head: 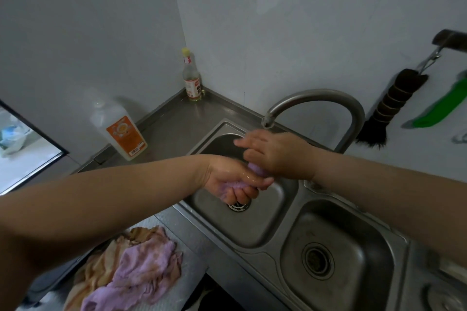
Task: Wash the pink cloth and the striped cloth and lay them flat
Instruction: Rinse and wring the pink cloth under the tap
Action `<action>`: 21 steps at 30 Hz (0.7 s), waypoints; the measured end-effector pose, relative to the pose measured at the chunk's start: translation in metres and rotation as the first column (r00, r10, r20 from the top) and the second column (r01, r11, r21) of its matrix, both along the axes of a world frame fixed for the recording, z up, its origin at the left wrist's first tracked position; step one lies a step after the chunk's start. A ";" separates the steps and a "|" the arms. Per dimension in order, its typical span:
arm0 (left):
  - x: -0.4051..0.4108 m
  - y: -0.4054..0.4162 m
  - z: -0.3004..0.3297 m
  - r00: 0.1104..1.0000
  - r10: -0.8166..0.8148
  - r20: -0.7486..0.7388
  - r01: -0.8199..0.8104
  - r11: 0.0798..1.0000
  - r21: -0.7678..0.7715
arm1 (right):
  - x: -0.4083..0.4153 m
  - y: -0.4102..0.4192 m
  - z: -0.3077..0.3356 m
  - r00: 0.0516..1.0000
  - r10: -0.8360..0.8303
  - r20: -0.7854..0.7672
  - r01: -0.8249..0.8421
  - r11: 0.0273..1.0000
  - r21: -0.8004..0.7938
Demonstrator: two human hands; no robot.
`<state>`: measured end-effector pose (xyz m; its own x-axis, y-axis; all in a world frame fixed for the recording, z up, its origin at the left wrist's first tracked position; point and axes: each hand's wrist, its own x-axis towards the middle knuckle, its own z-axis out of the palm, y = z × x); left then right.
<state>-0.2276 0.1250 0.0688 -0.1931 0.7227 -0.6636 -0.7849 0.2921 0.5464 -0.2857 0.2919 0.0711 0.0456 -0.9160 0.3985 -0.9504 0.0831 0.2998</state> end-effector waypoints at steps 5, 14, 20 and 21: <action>-0.006 0.019 -0.006 0.908 -0.206 -0.364 -0.080 0.768 -0.635 | 0.015 -0.012 0.002 0.852 -0.503 0.145 0.374 0.778 0.505; -0.027 0.016 -0.003 0.050 -0.824 -0.565 -0.460 0.483 -0.745 | 0.019 -0.023 -0.026 0.298 -0.728 0.617 0.533 0.663 0.525; -0.046 0.006 0.024 -0.499 -0.801 -0.330 -0.413 0.554 -0.722 | 0.043 -0.027 -0.016 -0.500 -0.021 0.866 0.598 0.715 0.363; -0.051 0.005 0.028 -0.571 -0.762 -0.306 -0.396 0.582 -0.710 | 0.046 -0.028 -0.011 -0.532 0.050 0.845 0.606 0.720 0.338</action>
<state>-0.2784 0.1297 0.0966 -0.6533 0.7563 -0.0335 0.7253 0.6126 -0.3140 -0.2398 0.2639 0.0596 -0.8150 -0.3820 -0.4358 0.3782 0.2193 -0.8994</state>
